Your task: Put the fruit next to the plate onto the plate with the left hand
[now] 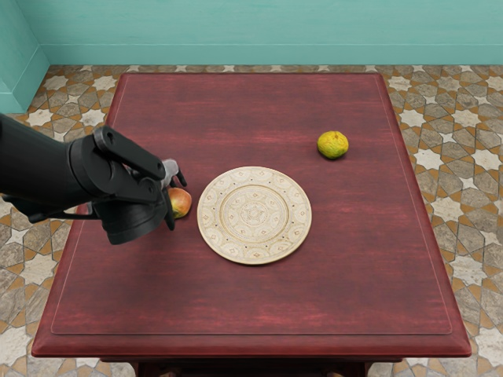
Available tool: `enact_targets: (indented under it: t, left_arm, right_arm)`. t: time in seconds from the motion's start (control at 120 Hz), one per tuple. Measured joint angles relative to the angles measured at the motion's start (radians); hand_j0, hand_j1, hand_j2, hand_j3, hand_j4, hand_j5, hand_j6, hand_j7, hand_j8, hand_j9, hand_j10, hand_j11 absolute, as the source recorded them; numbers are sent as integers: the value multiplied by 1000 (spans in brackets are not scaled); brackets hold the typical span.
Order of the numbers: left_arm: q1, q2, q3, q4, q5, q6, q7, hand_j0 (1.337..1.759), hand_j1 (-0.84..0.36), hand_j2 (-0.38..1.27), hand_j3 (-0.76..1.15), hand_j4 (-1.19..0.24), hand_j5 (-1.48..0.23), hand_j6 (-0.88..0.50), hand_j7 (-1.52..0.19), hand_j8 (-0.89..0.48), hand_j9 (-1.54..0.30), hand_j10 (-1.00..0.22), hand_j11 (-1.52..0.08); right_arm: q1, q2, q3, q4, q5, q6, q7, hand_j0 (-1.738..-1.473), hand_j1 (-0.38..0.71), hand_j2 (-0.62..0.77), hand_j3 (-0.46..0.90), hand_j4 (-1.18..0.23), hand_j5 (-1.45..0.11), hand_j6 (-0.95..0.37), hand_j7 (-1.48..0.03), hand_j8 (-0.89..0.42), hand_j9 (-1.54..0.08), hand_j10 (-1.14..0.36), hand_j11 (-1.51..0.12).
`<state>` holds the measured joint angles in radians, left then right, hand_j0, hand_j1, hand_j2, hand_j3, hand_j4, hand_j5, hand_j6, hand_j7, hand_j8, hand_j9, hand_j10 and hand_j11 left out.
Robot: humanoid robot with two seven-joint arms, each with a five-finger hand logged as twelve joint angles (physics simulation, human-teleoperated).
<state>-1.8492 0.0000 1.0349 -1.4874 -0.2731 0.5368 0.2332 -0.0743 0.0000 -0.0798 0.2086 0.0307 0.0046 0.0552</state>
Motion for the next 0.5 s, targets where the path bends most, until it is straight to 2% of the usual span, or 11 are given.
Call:
enact_targets:
  t: [0.5]
  left_arm:
    - [8,0,-1,-18,0,53,2,1658,-106,76,0,-379,-493,-379,-493,-379,-493,-379,-493]
  right_arm:
    - [0,0,0,0,0,0,0,-1658,-322,-5,0,-22,-29,-22,-29,-22,-29,-22,-29]
